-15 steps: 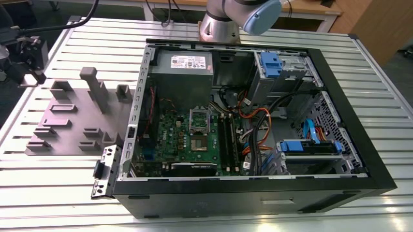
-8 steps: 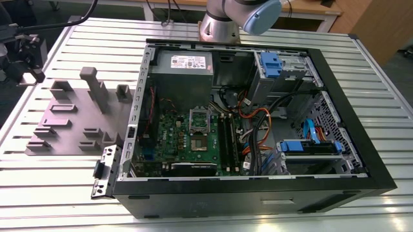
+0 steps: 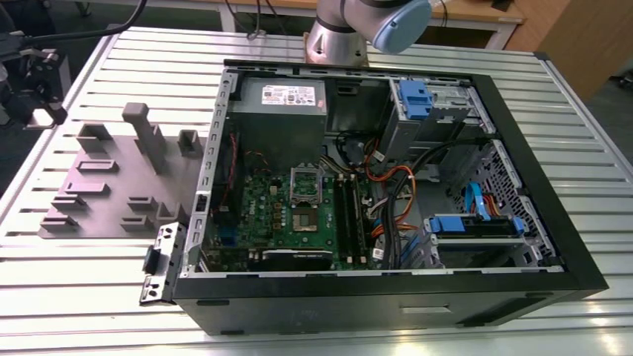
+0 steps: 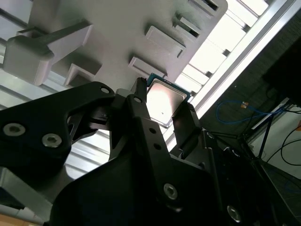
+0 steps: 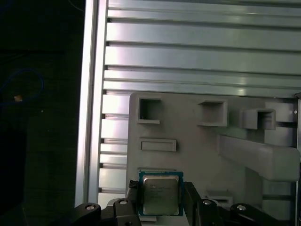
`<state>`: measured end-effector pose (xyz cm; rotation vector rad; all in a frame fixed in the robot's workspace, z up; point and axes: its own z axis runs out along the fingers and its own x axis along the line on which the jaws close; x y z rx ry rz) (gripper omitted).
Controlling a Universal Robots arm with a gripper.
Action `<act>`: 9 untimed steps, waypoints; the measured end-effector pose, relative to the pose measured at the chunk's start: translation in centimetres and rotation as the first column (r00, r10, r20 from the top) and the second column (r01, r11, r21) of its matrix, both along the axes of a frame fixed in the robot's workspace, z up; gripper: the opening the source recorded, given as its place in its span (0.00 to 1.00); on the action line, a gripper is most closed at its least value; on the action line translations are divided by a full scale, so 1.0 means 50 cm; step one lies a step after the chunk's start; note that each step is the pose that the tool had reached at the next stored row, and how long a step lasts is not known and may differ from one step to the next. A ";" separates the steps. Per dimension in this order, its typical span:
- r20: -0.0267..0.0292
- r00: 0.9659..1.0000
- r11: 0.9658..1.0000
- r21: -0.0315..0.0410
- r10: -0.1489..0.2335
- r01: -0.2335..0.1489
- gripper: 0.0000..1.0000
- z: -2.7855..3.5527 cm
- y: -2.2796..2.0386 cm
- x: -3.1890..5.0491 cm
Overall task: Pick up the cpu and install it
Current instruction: 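Pick up the cpu and move it towards the insertion slot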
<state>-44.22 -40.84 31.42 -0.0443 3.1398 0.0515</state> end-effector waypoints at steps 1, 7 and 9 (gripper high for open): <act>0.000 1.000 1.000 0.000 0.000 0.000 0.47 0.001 0.0000 0.000; 0.000 1.000 1.000 0.000 0.000 0.000 0.47 0.006 0.0000 0.000; 0.000 1.000 1.000 0.000 0.000 0.000 0.47 0.008 0.0000 0.000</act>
